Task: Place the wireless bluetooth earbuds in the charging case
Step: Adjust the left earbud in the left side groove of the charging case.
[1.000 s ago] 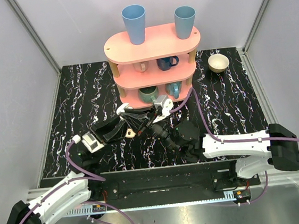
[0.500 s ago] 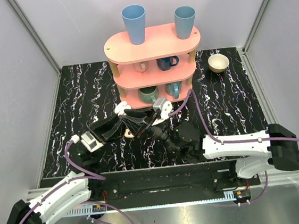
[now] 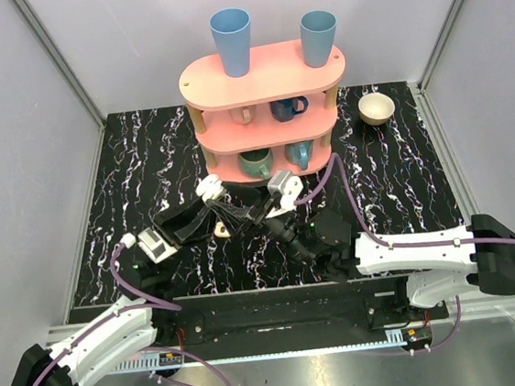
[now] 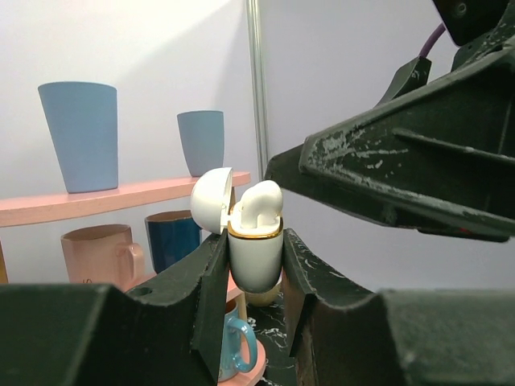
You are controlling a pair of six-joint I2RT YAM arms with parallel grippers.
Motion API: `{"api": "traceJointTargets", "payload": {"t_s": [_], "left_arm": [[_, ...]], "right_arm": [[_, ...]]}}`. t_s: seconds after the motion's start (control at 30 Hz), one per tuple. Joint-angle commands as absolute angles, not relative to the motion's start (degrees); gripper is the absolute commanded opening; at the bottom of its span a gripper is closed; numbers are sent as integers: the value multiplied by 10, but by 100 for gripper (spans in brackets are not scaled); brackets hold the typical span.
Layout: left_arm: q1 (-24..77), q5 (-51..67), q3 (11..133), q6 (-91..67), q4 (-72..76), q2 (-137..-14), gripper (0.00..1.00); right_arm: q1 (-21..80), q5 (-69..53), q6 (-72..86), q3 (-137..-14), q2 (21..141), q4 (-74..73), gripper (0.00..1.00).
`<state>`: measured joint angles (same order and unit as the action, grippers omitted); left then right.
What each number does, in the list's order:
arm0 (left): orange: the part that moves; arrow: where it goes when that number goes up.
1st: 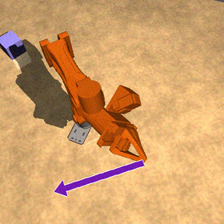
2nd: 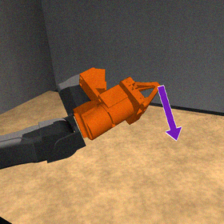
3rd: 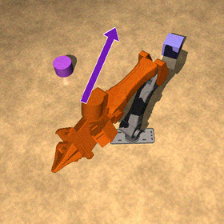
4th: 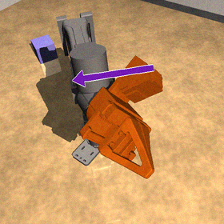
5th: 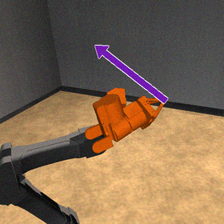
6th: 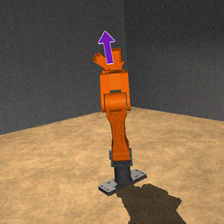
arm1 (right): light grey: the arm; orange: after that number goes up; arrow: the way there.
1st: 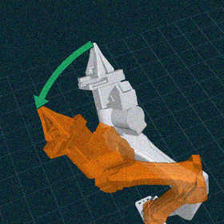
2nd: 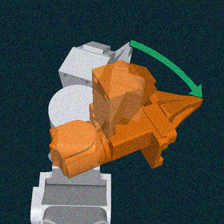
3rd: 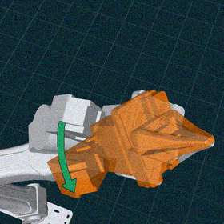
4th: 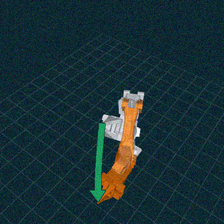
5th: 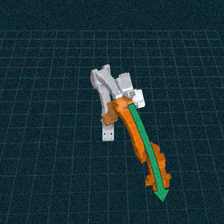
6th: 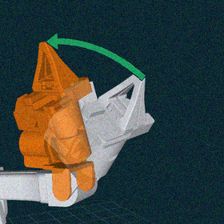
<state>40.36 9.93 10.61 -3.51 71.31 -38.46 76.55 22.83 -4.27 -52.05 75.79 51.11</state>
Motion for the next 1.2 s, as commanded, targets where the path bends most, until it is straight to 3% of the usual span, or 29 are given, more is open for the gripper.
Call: {"api": "traceJointTargets", "payload": {"t_s": [0.0, 0.4, 0.73, 1.17], "left_arm": [[407, 97, 105, -37, 767, -377, 0], [408, 144, 112, -29, 717, -363, 0], [408, 152, 118, -29, 711, -363, 0], [408, 163, 127, -33, 707, -360, 0]], "right_arm": [[765, 221, -69, -542, 709, 505, 57], [764, 301, -82, -620, 680, 332, 60], [763, 225, -51, -671, 722, 172, 59], [762, 283, -67, -659, 724, 163, 59]]}}
